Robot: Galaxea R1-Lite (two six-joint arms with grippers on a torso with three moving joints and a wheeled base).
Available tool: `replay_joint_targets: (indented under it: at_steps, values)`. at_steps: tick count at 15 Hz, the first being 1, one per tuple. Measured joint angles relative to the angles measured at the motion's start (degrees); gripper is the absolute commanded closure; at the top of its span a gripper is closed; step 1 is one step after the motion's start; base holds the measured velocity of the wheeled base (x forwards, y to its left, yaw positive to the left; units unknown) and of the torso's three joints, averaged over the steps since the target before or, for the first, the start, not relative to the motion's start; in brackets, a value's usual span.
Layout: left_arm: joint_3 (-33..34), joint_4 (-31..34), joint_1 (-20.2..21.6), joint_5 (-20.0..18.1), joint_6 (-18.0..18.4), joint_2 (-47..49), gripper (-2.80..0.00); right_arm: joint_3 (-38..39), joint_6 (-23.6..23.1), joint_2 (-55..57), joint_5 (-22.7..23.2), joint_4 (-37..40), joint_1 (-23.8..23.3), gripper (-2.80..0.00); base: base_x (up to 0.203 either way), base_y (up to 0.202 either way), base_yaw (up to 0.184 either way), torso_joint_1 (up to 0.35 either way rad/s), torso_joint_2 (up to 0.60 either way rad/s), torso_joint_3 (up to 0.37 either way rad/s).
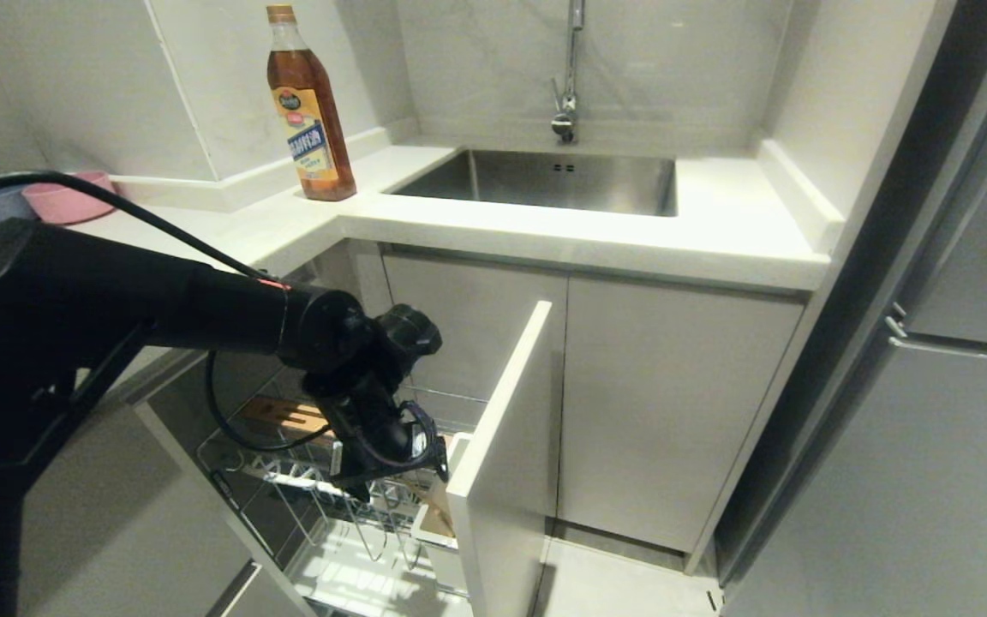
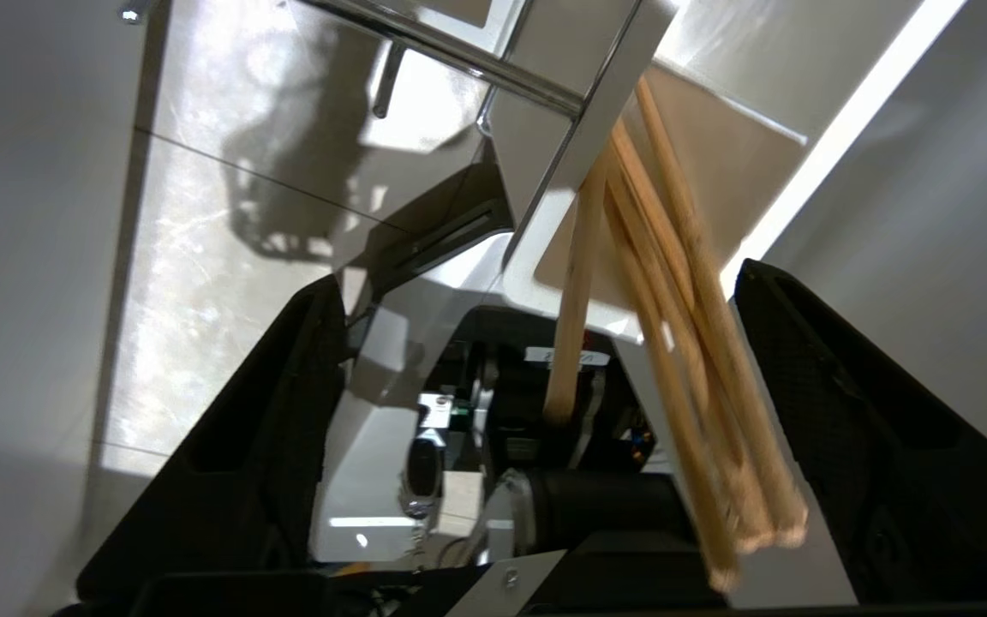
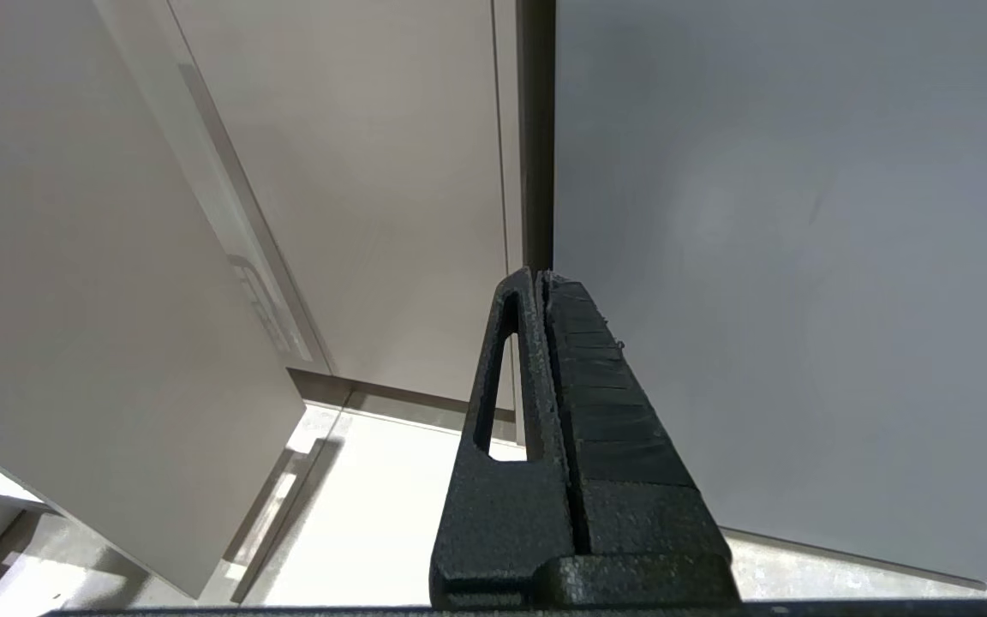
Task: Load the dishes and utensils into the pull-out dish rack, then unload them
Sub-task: Take the chopsticks out of the cupboard
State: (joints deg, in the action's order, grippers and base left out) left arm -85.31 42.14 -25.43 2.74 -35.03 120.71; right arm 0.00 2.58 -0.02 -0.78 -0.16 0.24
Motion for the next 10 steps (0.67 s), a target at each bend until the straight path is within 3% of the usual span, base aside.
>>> replay_joint_targets:
  at_steps: [10]
  values:
    - [-0.81, -2.14, -0.03, -0.21, -1.21, 3.24, -2.80, 0.00, -0.01, 0.00, 0.00, 0.00, 0.00, 0.00, 0.000, 0.000, 0.000, 0.000, 0.00, 0.000]
